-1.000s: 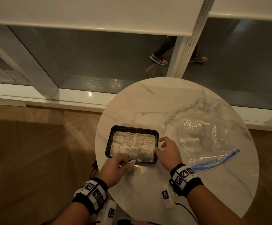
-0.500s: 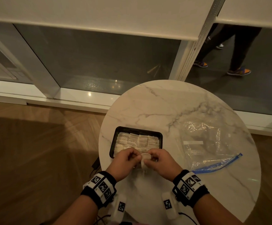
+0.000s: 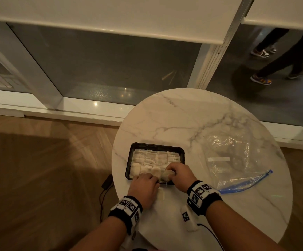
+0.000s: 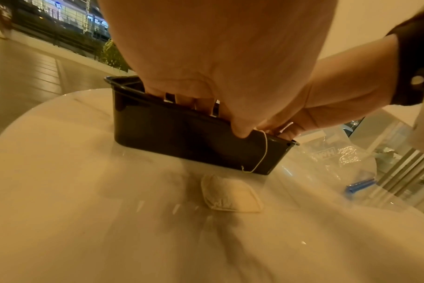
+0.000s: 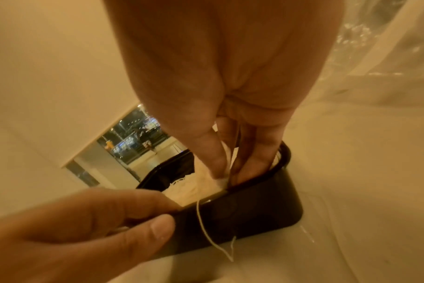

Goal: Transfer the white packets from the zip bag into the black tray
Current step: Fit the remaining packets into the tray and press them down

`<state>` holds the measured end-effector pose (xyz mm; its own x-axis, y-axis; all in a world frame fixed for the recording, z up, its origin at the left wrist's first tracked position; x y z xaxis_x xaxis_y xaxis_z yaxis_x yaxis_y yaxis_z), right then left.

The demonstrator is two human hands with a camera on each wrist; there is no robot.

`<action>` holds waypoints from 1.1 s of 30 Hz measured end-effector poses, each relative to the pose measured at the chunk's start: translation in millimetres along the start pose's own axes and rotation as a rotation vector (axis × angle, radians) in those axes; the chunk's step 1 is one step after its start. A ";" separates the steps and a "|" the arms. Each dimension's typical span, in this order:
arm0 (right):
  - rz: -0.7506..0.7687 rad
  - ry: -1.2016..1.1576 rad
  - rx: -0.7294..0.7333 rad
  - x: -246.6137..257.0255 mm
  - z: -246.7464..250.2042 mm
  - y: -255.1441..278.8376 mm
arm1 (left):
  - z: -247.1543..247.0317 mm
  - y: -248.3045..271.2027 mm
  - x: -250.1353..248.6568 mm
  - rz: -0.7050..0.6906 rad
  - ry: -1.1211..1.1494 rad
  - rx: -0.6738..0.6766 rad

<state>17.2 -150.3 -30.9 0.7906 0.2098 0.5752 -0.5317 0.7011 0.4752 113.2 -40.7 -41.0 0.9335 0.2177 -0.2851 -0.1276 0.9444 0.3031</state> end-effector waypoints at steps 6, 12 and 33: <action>0.051 0.167 0.099 16.9 -18.8 -13.6 | -3.9 -0.9 4.2 -0.003 0.029 0.003; 0.084 0.246 0.055 19.8 -17.0 -19.8 | 0.0 -0.3 1.0 -0.015 0.062 -0.052; 0.141 0.624 0.136 -5.6 -26.8 34.1 | -14.8 -18.0 -29.7 -0.076 -0.121 0.027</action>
<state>2.8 -109.4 -35.7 0.7165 0.6781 0.1634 -0.6446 0.5541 0.5268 82.8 -60.6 -51.5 0.9739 0.1127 -0.1969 -0.0474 0.9498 0.3092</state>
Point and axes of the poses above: each hand's wrist, its own y-axis away from the middle knuckle, its own z-axis out of the back of the hand, x = y × z, the point moved 9 cm from there along -y, towards the middle knuckle, and after that the axes turned 2 degrees about -z, right-handed, at the moved point
